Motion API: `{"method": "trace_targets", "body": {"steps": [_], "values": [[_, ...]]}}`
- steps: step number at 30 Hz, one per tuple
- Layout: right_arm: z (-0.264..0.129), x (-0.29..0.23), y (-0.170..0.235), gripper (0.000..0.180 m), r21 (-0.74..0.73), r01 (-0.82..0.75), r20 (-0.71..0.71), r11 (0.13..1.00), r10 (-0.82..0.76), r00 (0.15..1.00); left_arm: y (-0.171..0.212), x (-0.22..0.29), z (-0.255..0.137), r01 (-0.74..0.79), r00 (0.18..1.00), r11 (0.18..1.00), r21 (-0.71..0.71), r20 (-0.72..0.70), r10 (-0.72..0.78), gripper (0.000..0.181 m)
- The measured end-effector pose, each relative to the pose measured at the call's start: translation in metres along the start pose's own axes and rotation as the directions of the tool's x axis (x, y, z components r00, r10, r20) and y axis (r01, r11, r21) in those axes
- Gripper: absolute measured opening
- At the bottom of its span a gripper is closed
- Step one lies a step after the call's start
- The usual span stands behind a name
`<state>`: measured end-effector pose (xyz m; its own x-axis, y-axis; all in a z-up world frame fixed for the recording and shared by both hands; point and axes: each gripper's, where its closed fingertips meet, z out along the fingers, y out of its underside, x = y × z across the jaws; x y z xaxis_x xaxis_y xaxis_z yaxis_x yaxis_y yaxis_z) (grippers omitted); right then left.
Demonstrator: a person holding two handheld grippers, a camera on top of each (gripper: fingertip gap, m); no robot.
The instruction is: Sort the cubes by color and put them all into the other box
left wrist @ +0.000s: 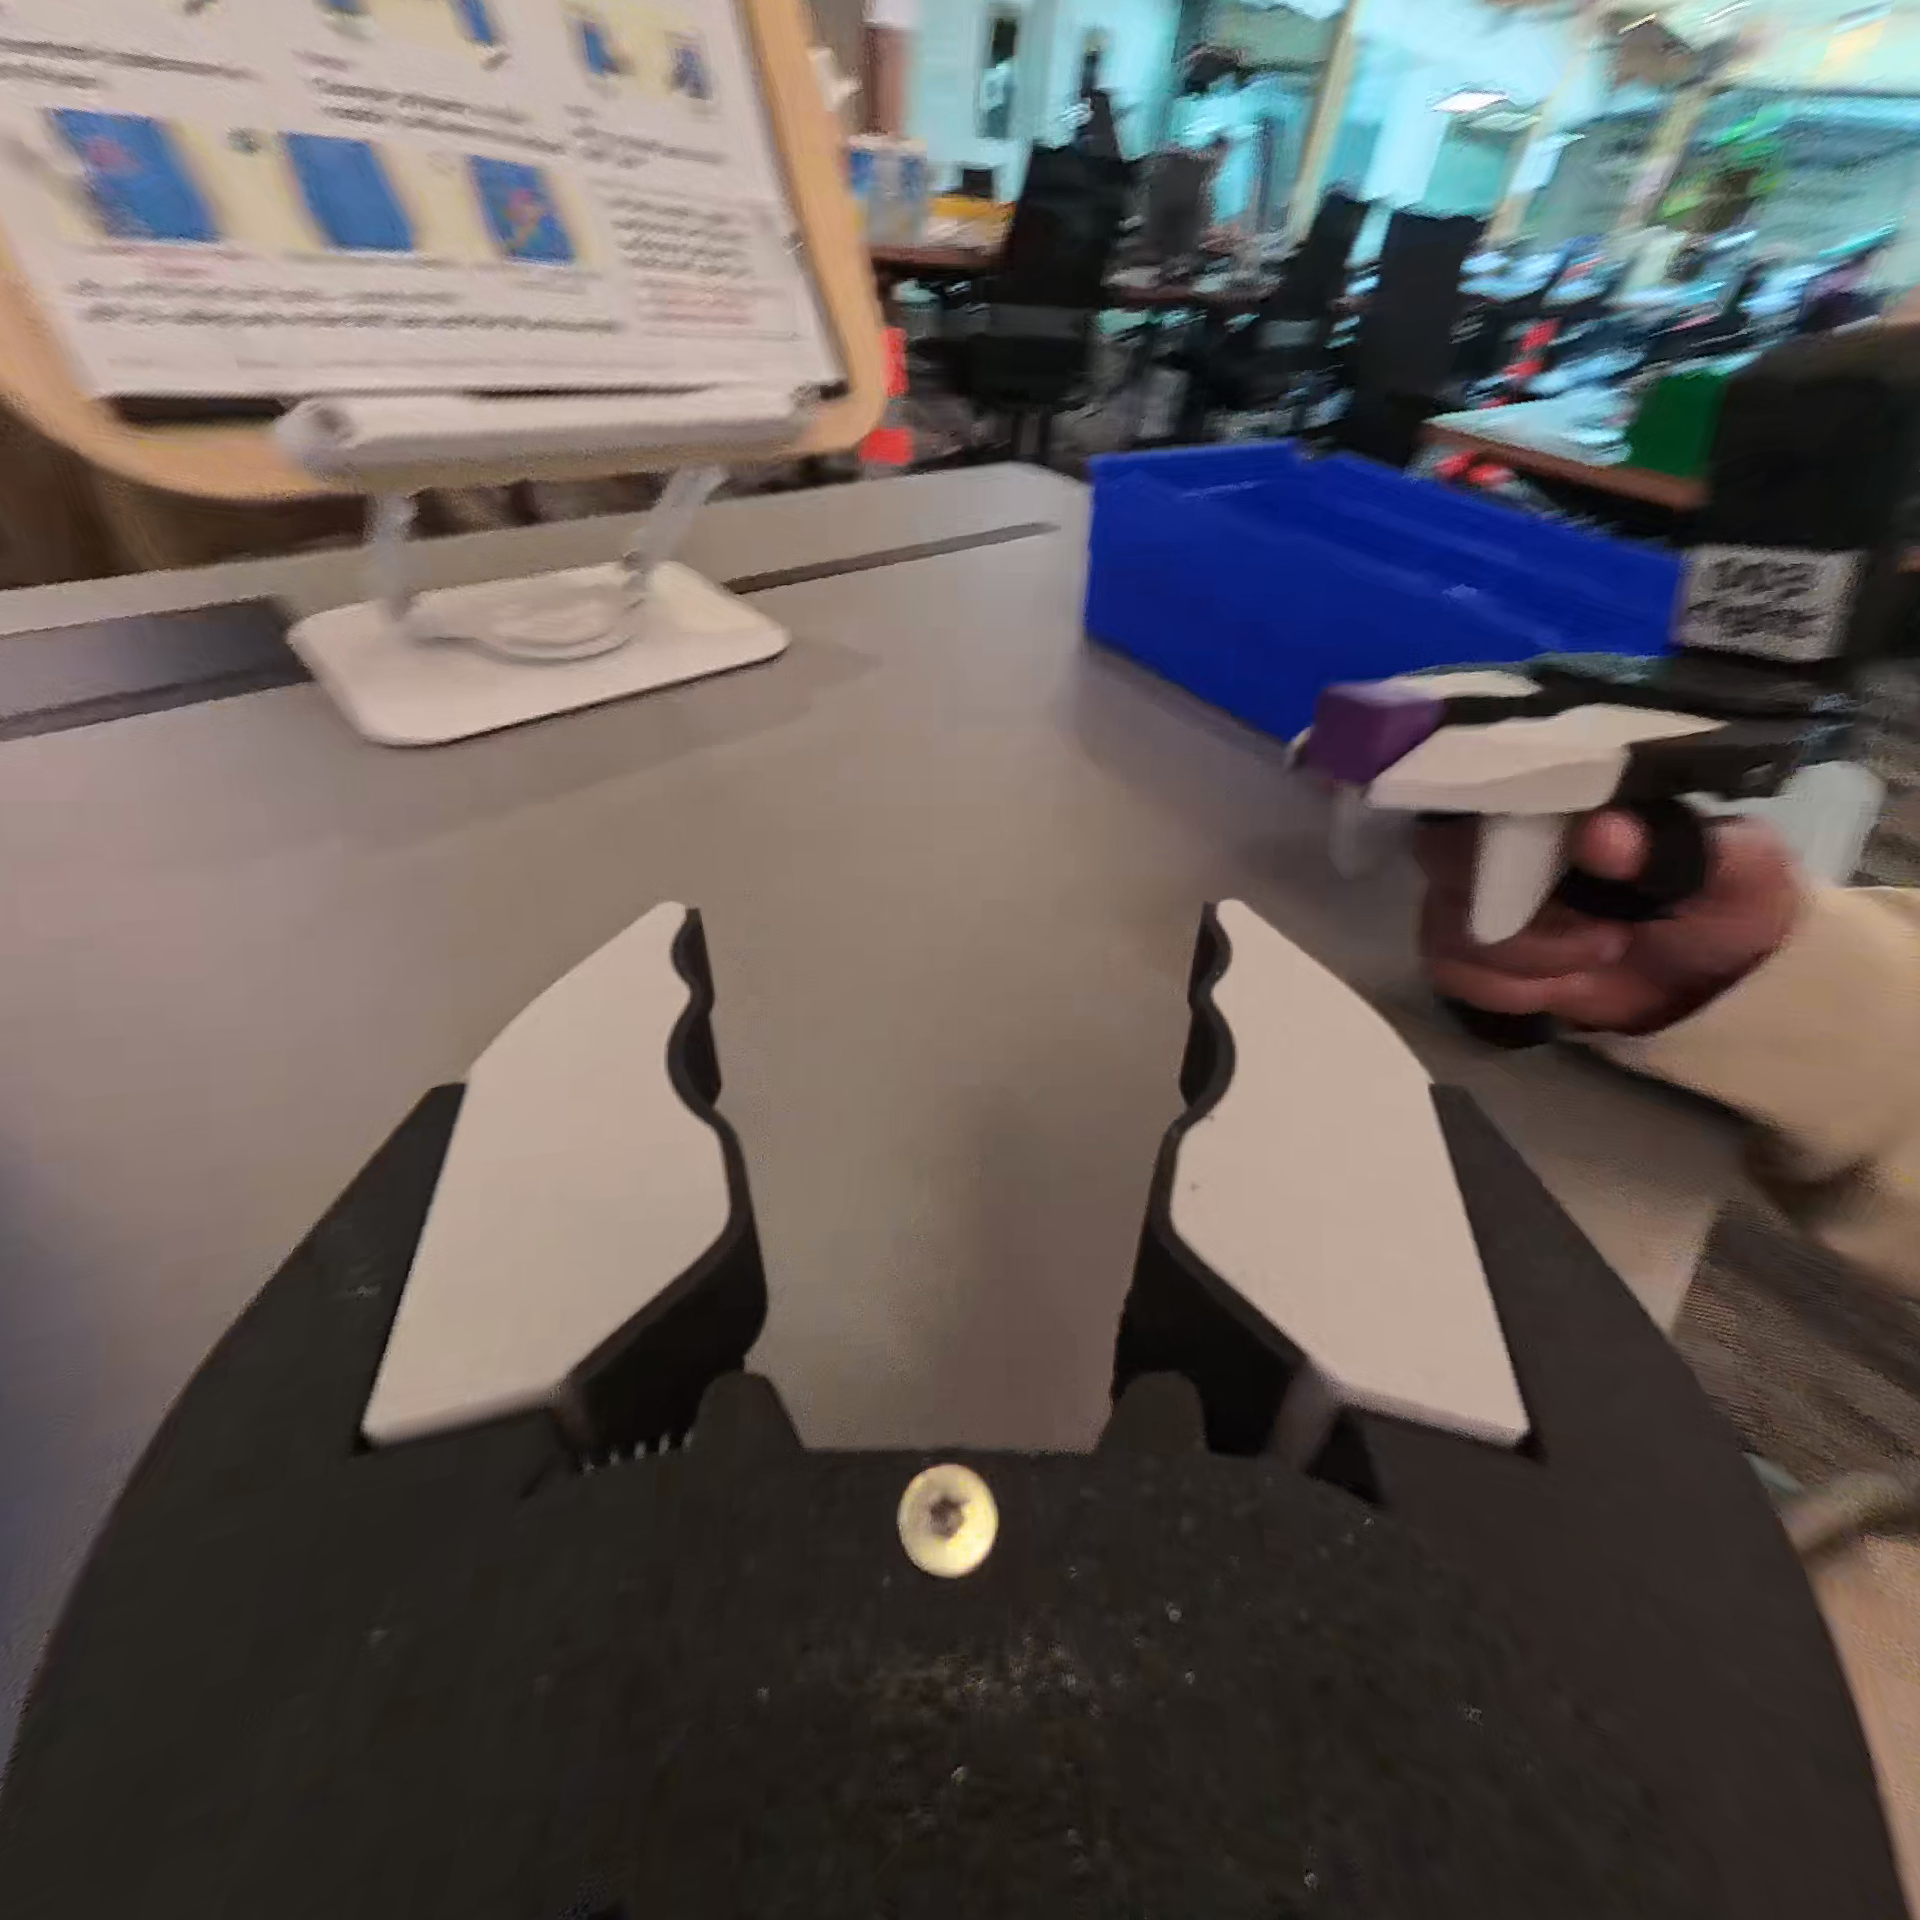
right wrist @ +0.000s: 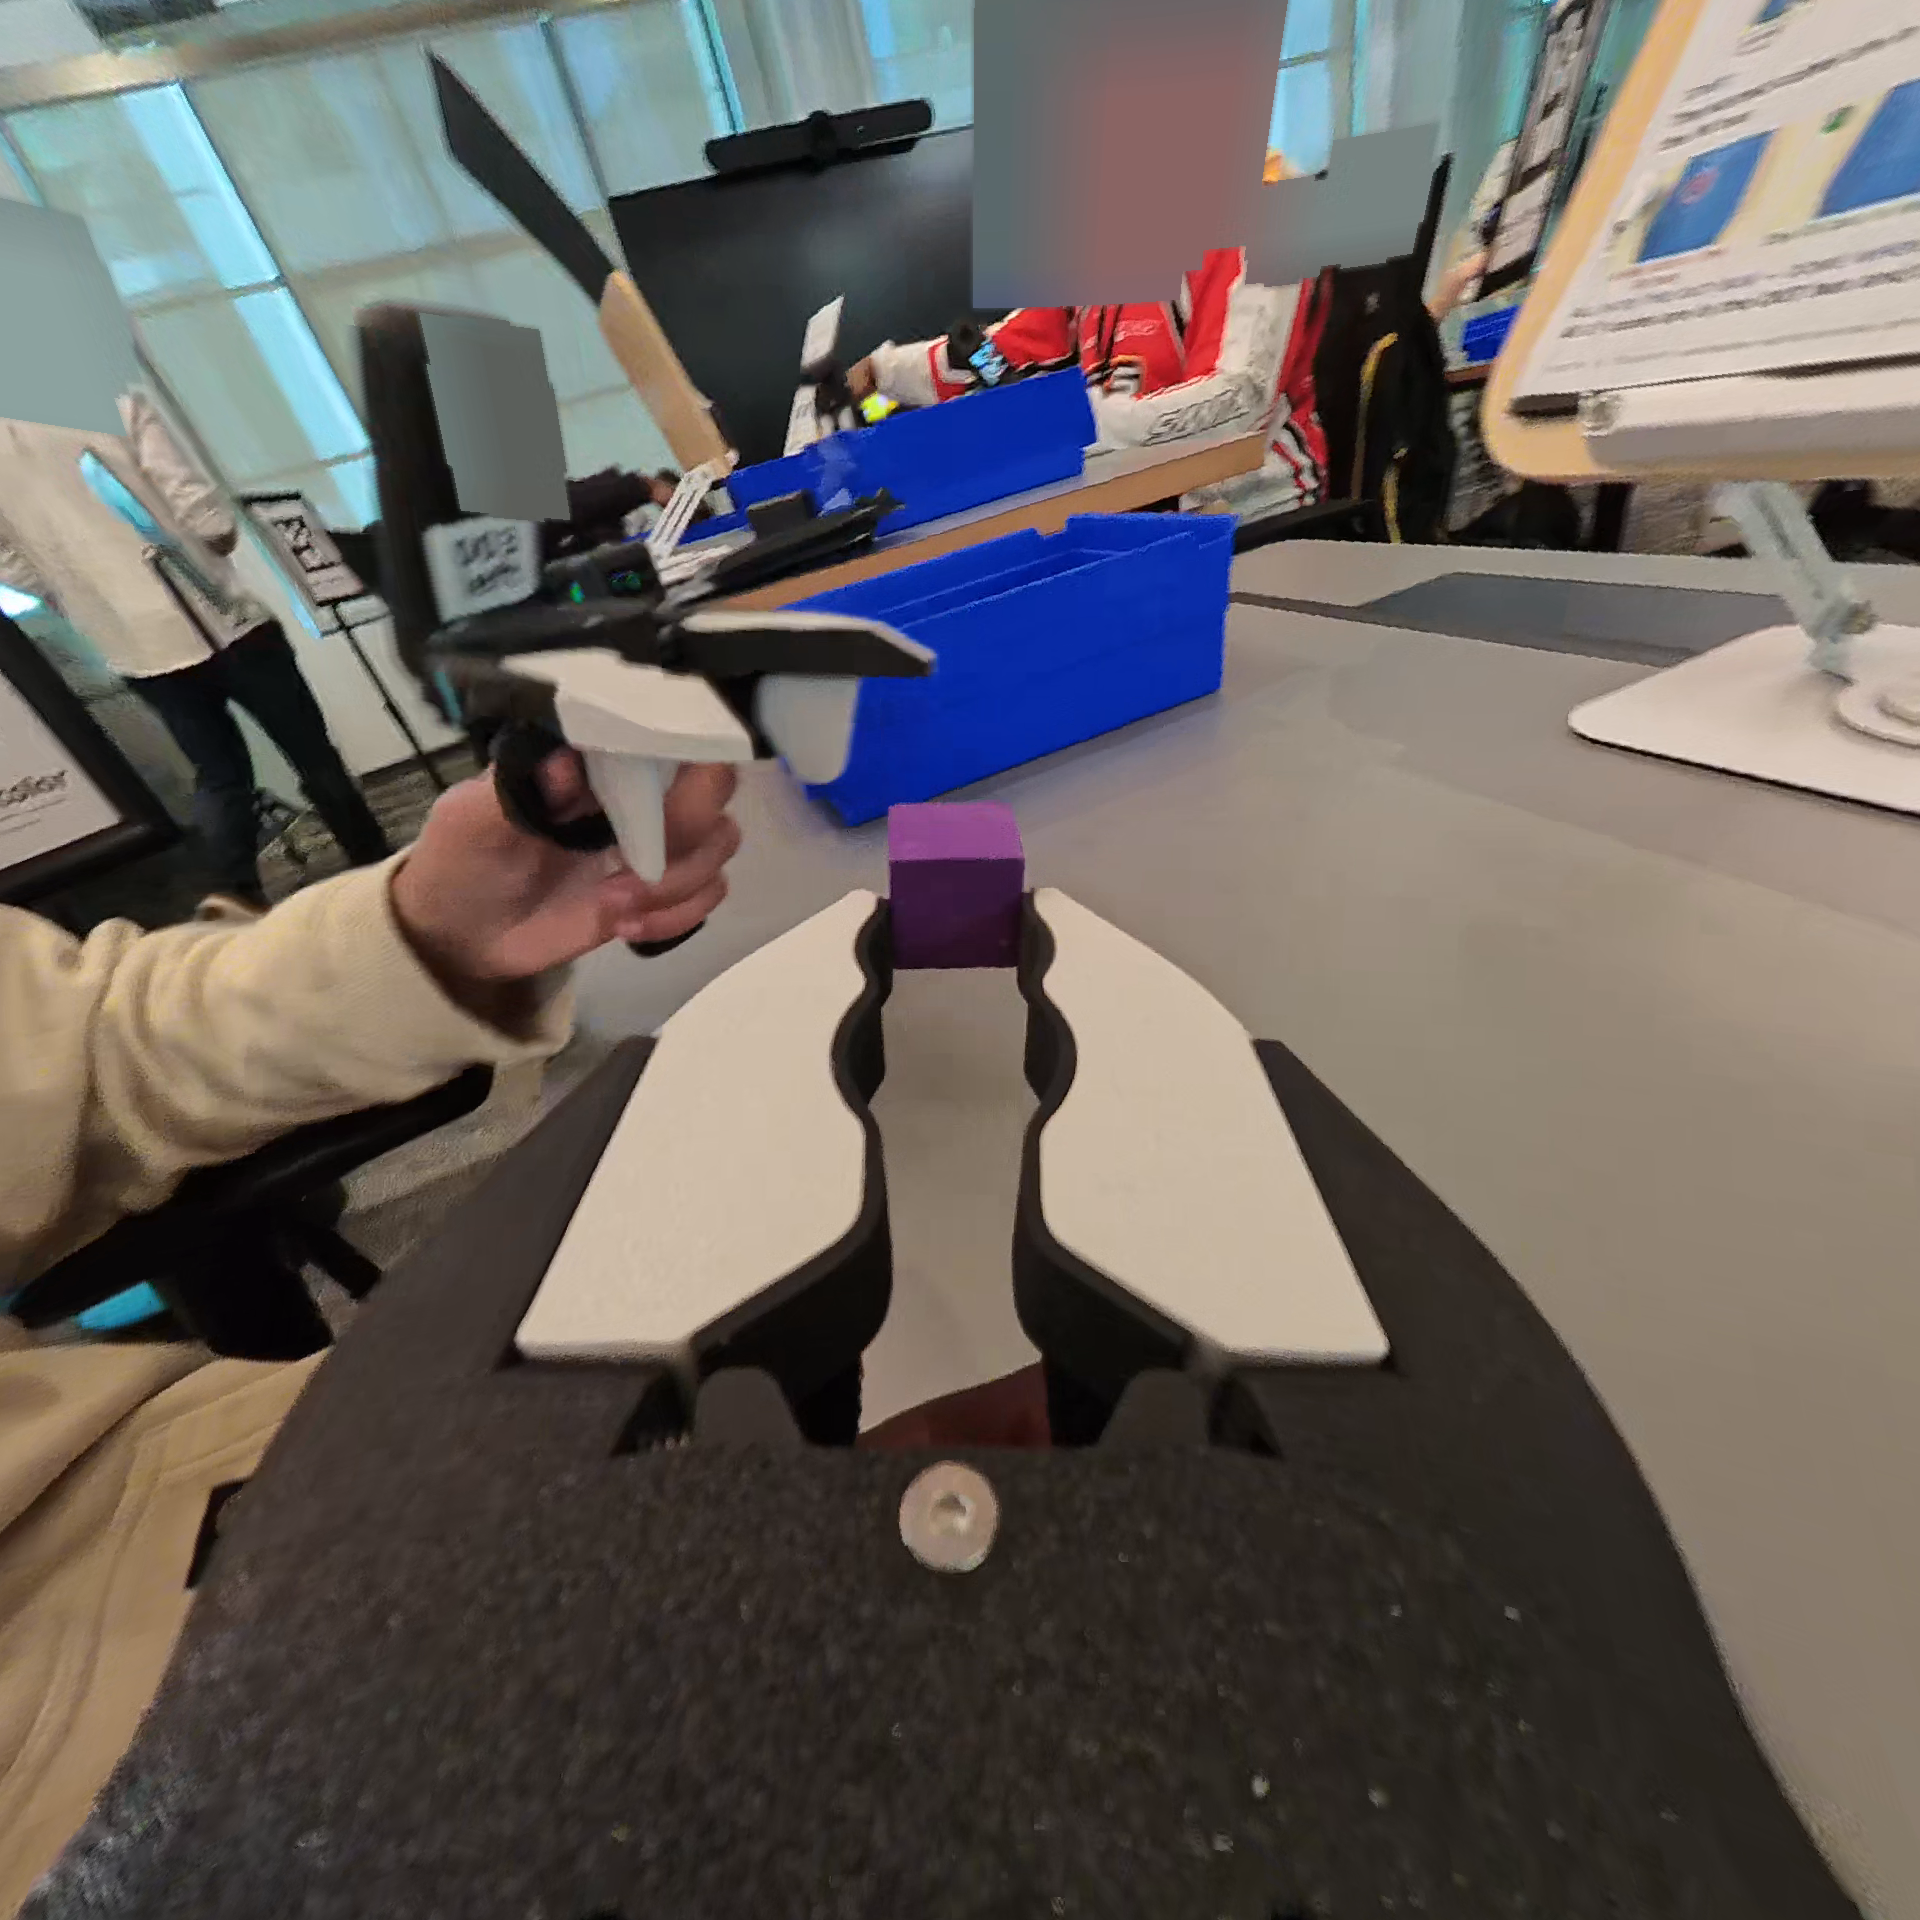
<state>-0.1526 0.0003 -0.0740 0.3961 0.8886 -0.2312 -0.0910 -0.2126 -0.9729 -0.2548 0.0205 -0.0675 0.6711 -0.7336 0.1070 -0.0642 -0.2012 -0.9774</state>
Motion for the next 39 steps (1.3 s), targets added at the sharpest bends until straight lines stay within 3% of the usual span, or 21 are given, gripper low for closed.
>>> {"method": "trace_targets", "body": {"steps": [2,7,14,18,20,22,25,28,33,37,39], "values": [[-0.009,0.004,0.002,0.023,0.022,-0.008,-0.051,1.0,0.009,0.999,0.015,-0.001,-0.011,0.007,0.995,0.999,-0.037,0.097,-0.003,0.084],[-0.013,0.006,0.001,0.023,0.009,0.034,-0.111,0.999,-0.033,0.993,0.02,0.023,-0.017,0.081,0.997,0.996,-0.043,-0.006,-0.081,0.084],[-0.026,-0.004,-0.026,0.023,-0.023,0.101,-0.097,0.995,-0.103,0.99,0.03,0.015,-0.007,-0.05,0.997,0.993,-0.106,0.051,0.056,0.078],[-0.098,0.017,-0.102,0.023,-0.102,0.223,-0.289,0.969,-0.244,0.926,0.037,0.016,-0.004,-0.06,0.997,0.99,-0.128,0.037,0.065,0.077],[-0.149,0.057,-0.136,0.023,-0.166,0.248,-0.49,0.955,-0.298,0.819,0.041,0.015,-0.002,-0.048,0.998,0.988,-0.146,0.035,0.053,0.077],[-0.19,0.105,-0.146,0.023,-0.282,0.201,-0.605,0.938,-0.336,0.722,0.044,0.016,0.001,-0.03,0.999,0.987,-0.158,0.019,0.033,0.077],[-0.215,0.187,-0.105,0.022,-0.474,-0.062,-0.629,0.878,-0.288,0.722,0.046,0.017,0.004,-0.008,1.0,0.985,-0.171,-0.005,0.007,0.077],[-0.21,0.247,-0.046,0.023,-0.572,-0.287,-0.623,0.768,-0.179,0.762,0.046,0.015,0.005,0.001,1.0,0.984,-0.176,-0.005,-0.001,0.076],[-0.195,0.293,0.02,0.024,-0.704,-0.412,-0.592,0.579,-0.158,0.79,0.048,0.013,0.006,0.011,1.0,0.982,-0.188,0.0,-0.011,0.076],[-0.181,0.304,0.037,0.024,-0.716,-0.459,-0.602,0.526,-0.133,0.788,0.053,0.016,0.007,0.009,1.0,0.978,-0.207,-0.01,-0.011,0.076],[-0.177,0.313,0.039,0.034,-0.704,-0.457,-0.618,0.543,-0.152,0.771,0.056,0.017,0.007,0.002,1.0,0.976,-0.219,-0.009,-0.004,0.076]]}}
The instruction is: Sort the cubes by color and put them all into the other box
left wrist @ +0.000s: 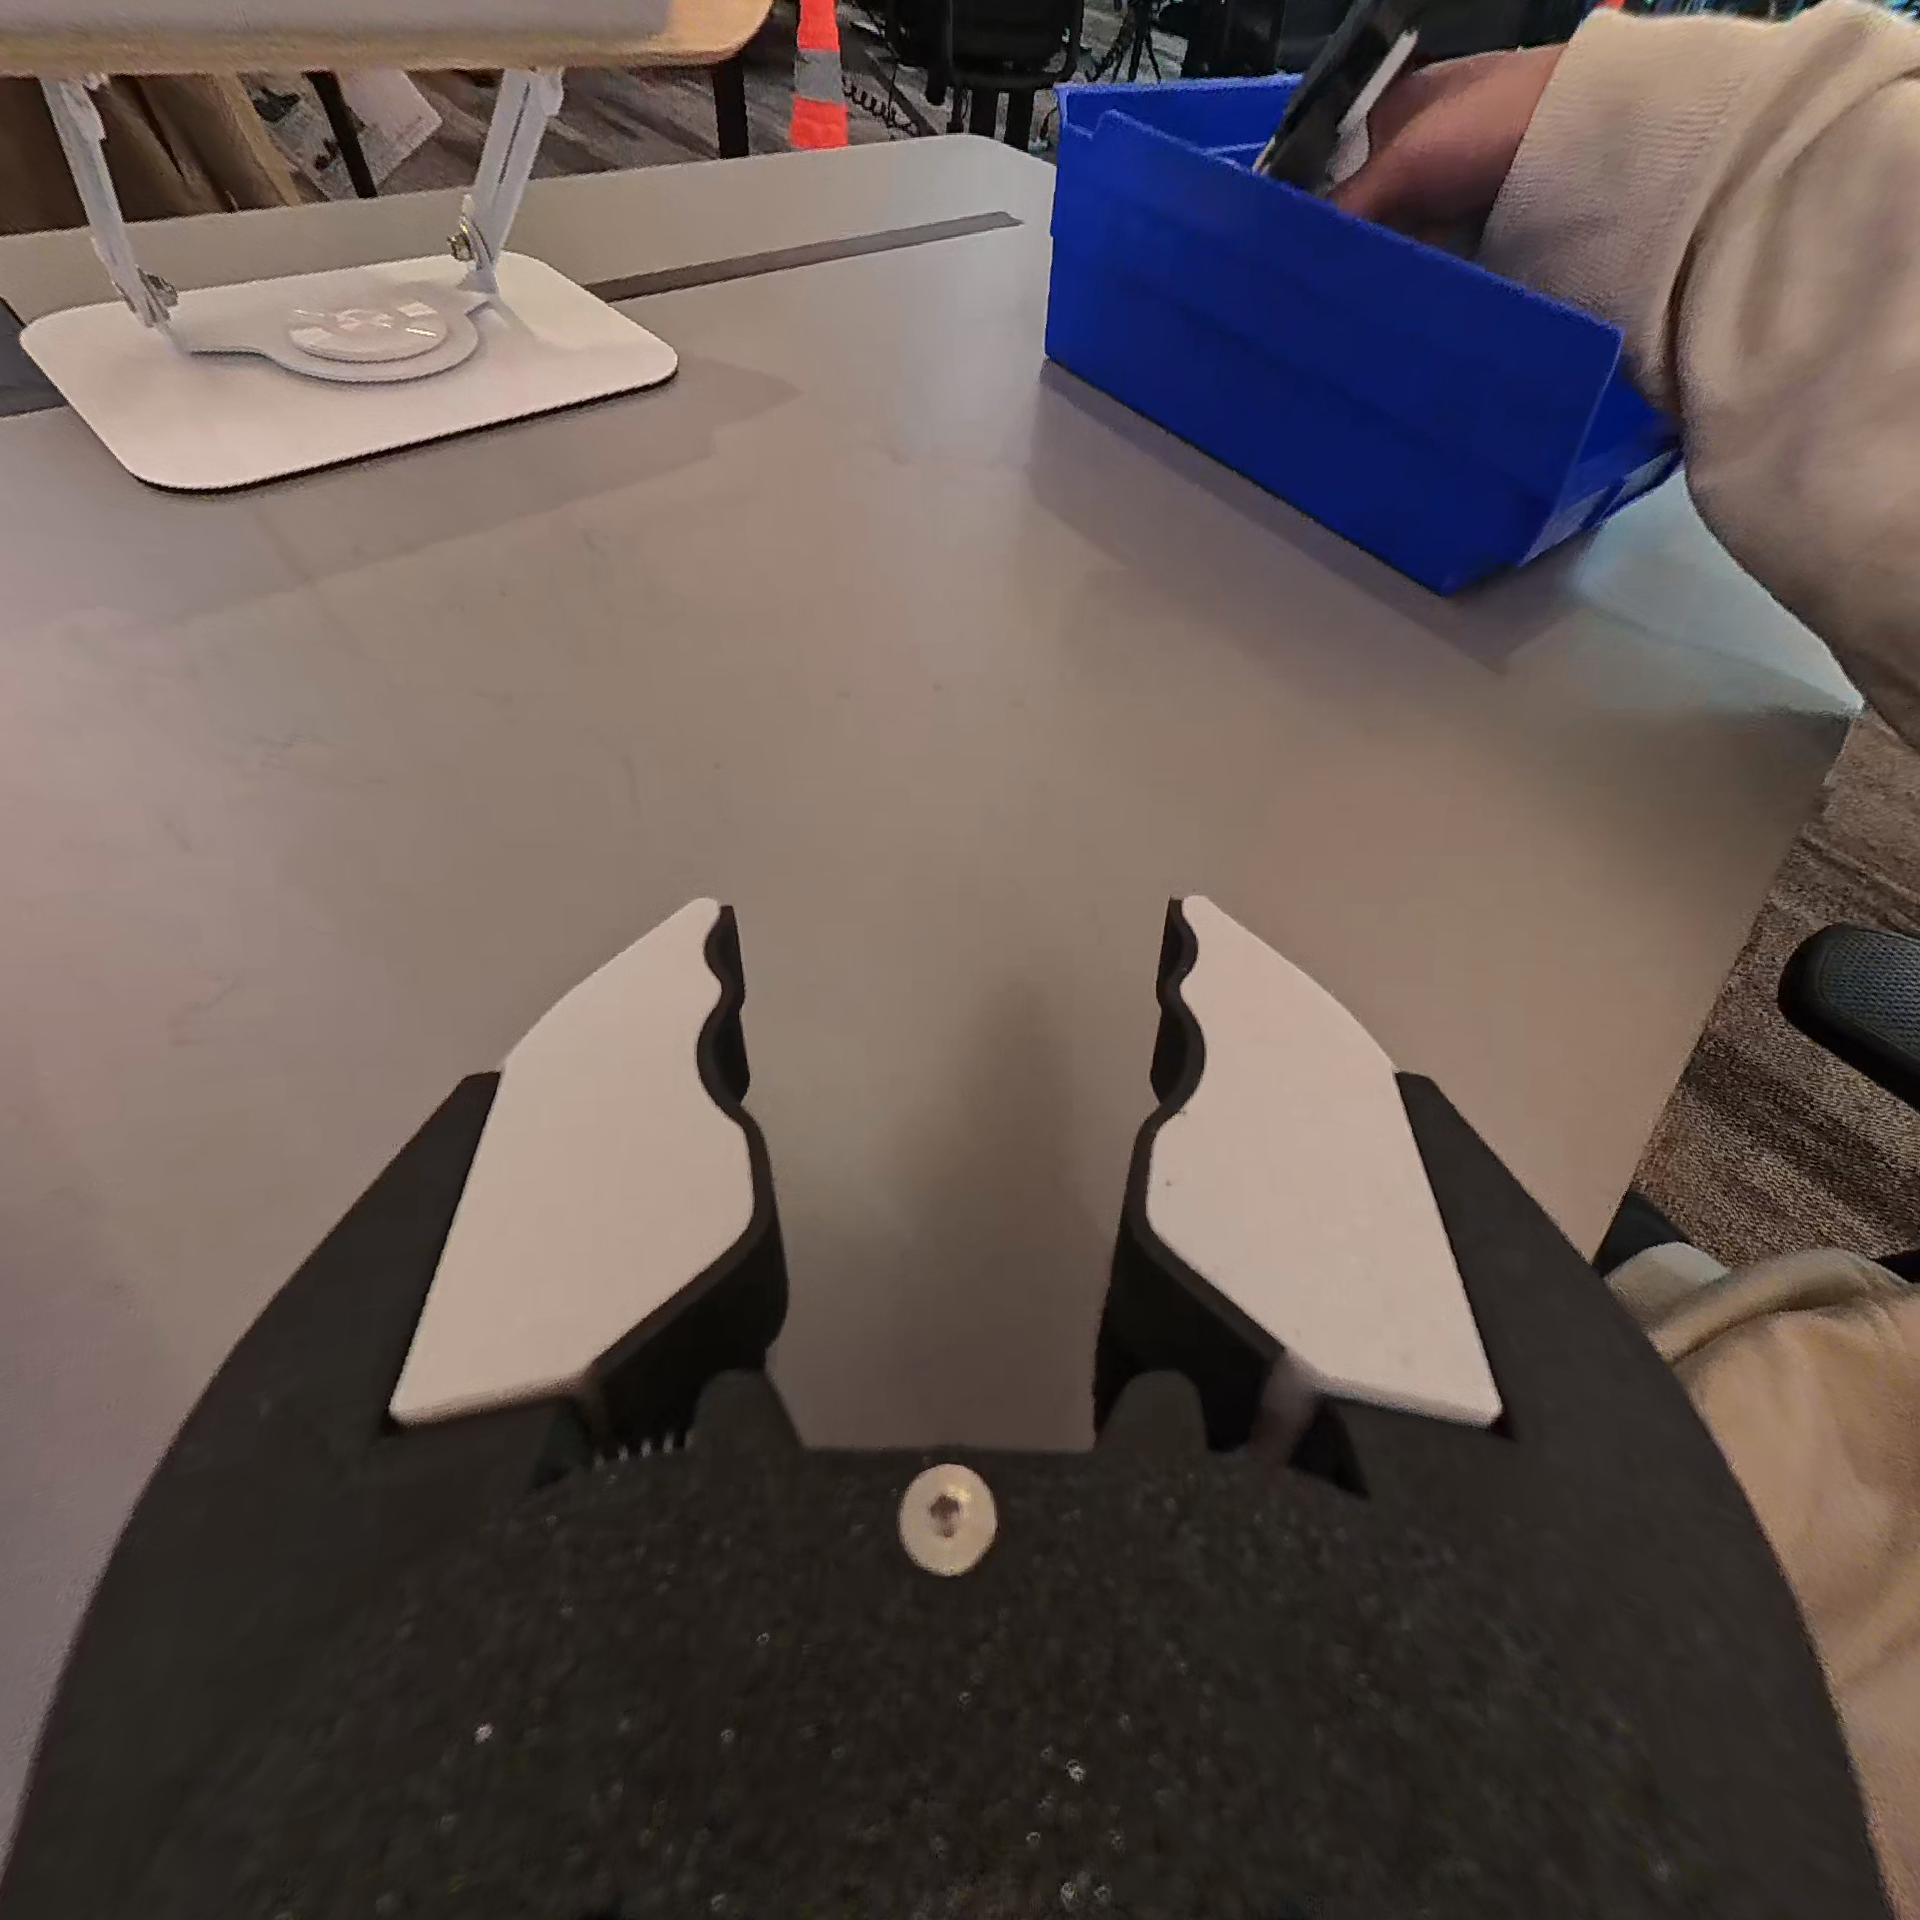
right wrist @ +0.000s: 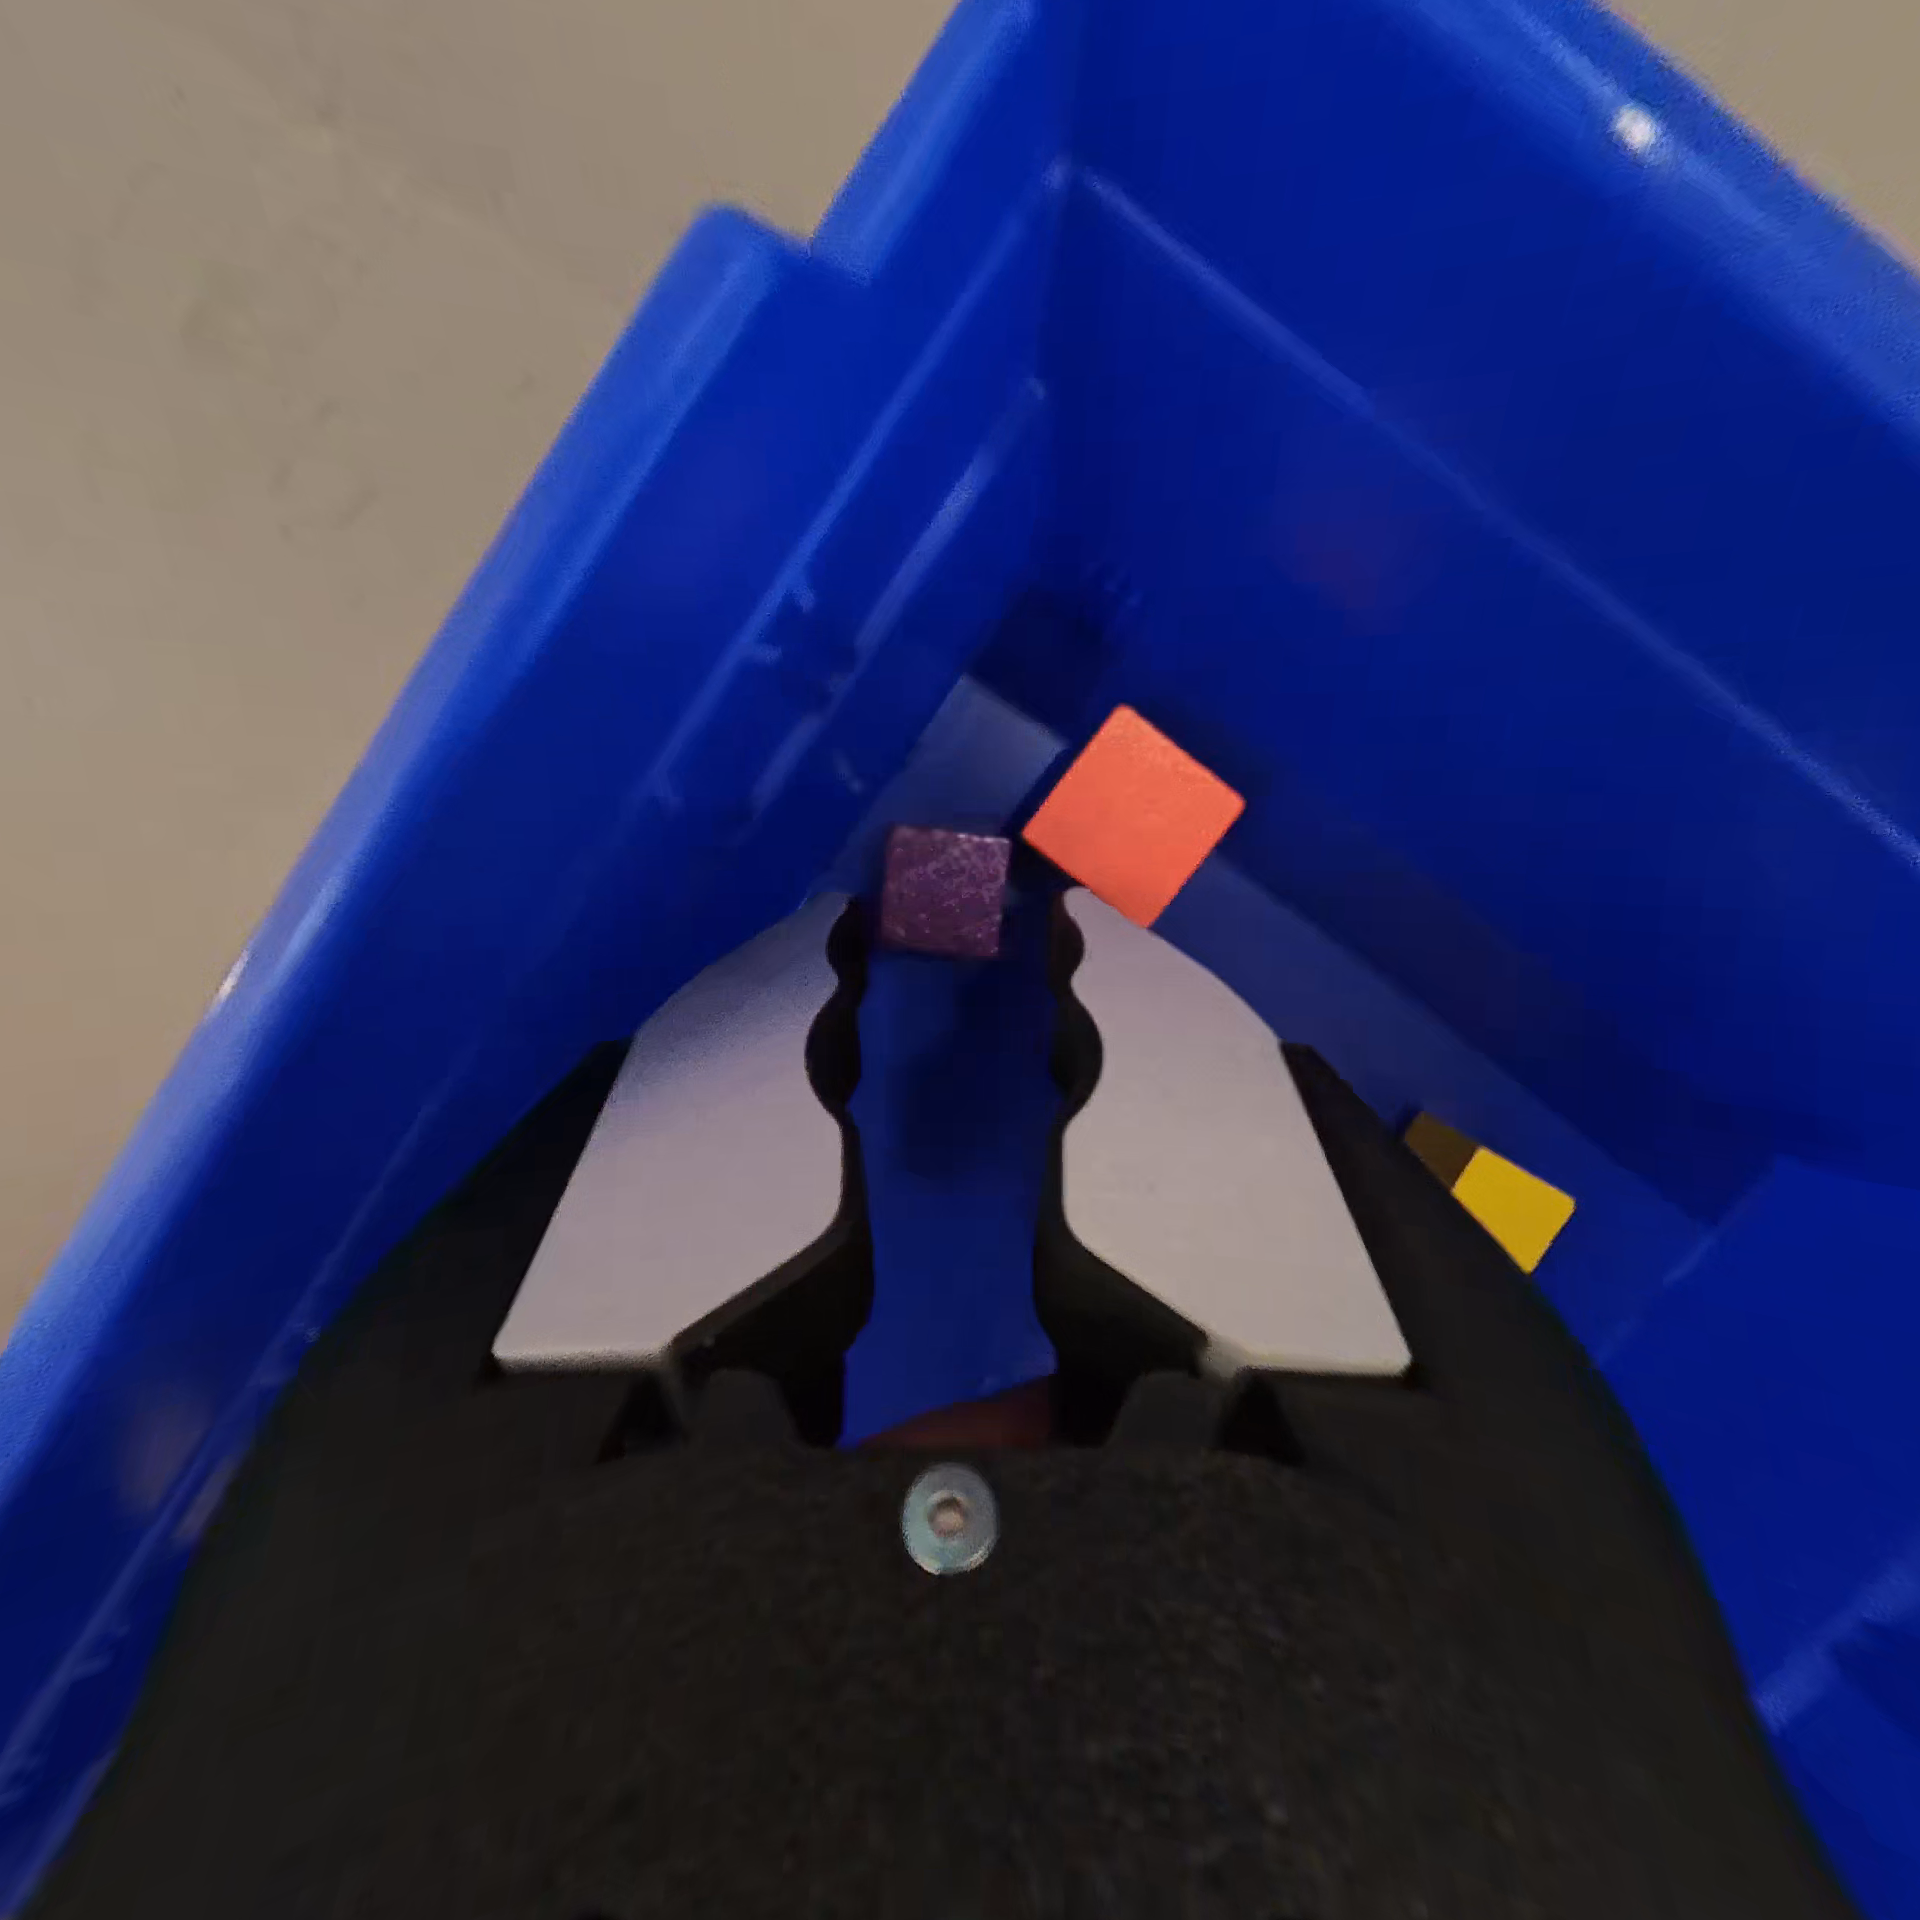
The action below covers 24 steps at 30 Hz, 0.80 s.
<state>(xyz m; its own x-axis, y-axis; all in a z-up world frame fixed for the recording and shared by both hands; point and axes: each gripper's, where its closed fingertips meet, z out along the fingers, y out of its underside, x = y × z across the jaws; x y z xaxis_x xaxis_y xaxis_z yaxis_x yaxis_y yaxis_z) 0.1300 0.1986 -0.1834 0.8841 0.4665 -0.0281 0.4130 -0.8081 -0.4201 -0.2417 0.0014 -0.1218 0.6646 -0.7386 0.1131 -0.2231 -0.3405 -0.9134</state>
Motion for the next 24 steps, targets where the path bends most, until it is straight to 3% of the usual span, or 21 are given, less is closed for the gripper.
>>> {"method": "trace_targets", "body": {"steps": [3,6,9,11,14,17,24], "values": [[-0.012,0.003,0.0,0.036,0.035,-0.027,-0.005,0.999,0.027,1.0,0.002,0.001,-0.001,-0.013,1.0,1.0,-0.009,0.003,0.013,0.076],[-0.076,0.003,-0.008,0.037,0.25,-0.014,-0.124,0.968,0.046,0.991,0.0,-0.002,-0.006,-0.023,0.999,1.0,0.006,0.025,0.023,0.076],[-0.162,-0.039,-0.01,0.036,0.575,0.006,-0.162,0.818,0.106,0.981,-0.003,-0.008,-0.01,-0.012,0.999,1.0,0.024,0.044,0.011,0.076],[-0.192,-0.105,-0.004,0.03,0.722,-0.01,-0.027,0.692,0.043,0.999,-0.005,-0.013,-0.012,-0.003,0.998,0.999,0.037,0.06,0.001,0.076],[-0.176,-0.218,0.02,0.034,0.753,-0.095,0.239,0.651,-0.137,0.961,-0.007,-0.021,-0.014,0.016,0.995,0.999,0.032,0.096,-0.019,0.077],[-0.14,-0.288,0.032,0.036,0.747,-0.22,0.407,0.628,-0.171,0.897,-0.007,-0.026,-0.014,0.055,0.991,0.998,0.023,0.117,-0.057,0.078],[-0.123,-0.295,0.043,0.037,0.804,-0.084,0.23,0.589,-0.176,0.957,0.002,-0.015,-0.014,0.105,0.991,0.994,-0.037,0.082,-0.102,0.08]]}}
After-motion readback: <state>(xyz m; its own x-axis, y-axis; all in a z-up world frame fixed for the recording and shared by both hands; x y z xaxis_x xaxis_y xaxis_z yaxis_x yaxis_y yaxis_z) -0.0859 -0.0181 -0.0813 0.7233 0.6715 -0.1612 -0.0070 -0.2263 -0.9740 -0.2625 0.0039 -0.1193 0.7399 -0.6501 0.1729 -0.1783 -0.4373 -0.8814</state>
